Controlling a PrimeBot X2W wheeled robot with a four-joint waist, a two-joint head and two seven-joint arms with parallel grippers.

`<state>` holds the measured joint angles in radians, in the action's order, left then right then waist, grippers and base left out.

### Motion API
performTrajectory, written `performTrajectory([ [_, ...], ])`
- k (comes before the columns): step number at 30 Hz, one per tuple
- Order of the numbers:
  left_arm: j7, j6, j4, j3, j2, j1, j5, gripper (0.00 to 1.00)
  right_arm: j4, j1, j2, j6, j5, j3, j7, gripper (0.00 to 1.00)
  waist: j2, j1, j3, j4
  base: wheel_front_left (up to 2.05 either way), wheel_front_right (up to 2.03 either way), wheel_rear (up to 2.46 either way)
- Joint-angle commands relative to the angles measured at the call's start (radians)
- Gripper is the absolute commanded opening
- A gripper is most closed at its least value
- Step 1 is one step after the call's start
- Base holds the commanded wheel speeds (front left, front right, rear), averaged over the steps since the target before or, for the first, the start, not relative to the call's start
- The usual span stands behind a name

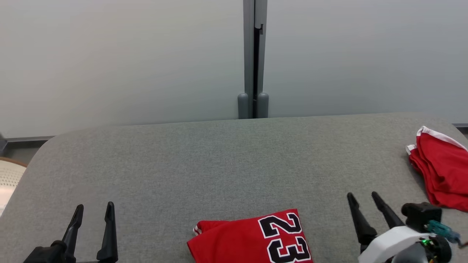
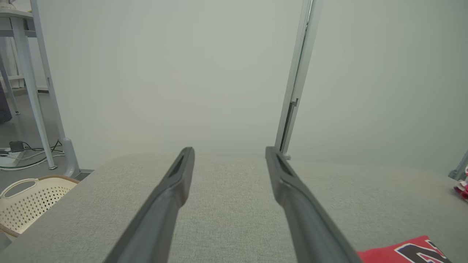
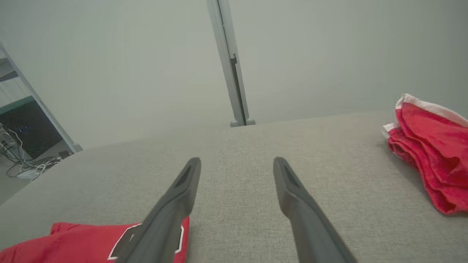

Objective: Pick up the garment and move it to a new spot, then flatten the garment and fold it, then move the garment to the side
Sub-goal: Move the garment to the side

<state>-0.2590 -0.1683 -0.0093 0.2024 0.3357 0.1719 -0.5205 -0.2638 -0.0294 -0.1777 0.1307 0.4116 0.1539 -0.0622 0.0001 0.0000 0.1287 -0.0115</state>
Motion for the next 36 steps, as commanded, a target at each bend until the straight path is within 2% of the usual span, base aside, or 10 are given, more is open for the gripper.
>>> performTrajectory([
  [1,0.002,0.002,-0.002,-0.001,0.007,-0.019,0.006,1.0,-0.032,-0.025,0.008,0.0,0.005,0.024,0.05,1.0,-0.0001,0.0,-0.005,-0.028,0.0,0.0,0.0],
  [11,0.026,0.0,-0.014,0.006,0.022,-0.038,0.007,1.0,-0.279,-0.111,0.072,0.0,0.058,0.068,0.341,1.0,-0.0001,0.0,-0.015,-0.161,0.0,0.0,0.0],
  [18,0.035,-0.003,-0.029,0.002,0.034,-0.035,-0.005,1.0,-0.431,-0.13,0.09,0.0,0.104,0.048,0.48,1.0,-0.0001,0.0,-0.025,-0.223,0.0,0.0,0.0],
  [23,0.036,-0.007,-0.033,0.0,0.038,-0.028,-0.006,1.0,-0.478,-0.123,0.098,0.0,0.108,0.043,0.506,1.0,-0.0001,0.0,-0.026,-0.229,0.0,0.0,0.0],
  [24,0.036,-0.009,-0.033,-0.001,0.038,-0.027,-0.007,1.0,-0.48,-0.123,0.1,0.0,0.113,0.044,0.505,0.87,-0.0001,0.0,-0.026,-0.229,0.0,0.0,0.0],
  [25,0.037,-0.01,-0.034,-0.001,0.039,-0.026,-0.007,1.0,-0.478,-0.124,0.102,0.0,0.119,0.048,0.501,0.36,-0.0001,0.0,-0.026,-0.227,0.0,0.0,0.0],
  [26,0.038,-0.011,-0.035,0.0,0.039,-0.027,-0.007,1.0,-0.47,-0.125,0.104,0.0,0.127,0.053,0.491,0.0,-0.0001,0.0,-0.025,-0.223,0.0,0.0,0.0],
  [31,0.039,-0.011,-0.044,0.013,0.034,-0.031,-0.003,1.0,-0.429,-0.149,0.084,0.0,0.152,0.072,0.438,0.0,-0.0001,0.0,-0.021,-0.192,0.0,0.0,0.0],
  [36,0.031,-0.004,-0.041,0.022,0.024,-0.032,-0.006,1.0,-0.401,-0.179,0.054,0.0,0.167,0.085,0.377,0.0,-0.0001,0.0,-0.02,-0.129,0.0,0.0,0.0],
])
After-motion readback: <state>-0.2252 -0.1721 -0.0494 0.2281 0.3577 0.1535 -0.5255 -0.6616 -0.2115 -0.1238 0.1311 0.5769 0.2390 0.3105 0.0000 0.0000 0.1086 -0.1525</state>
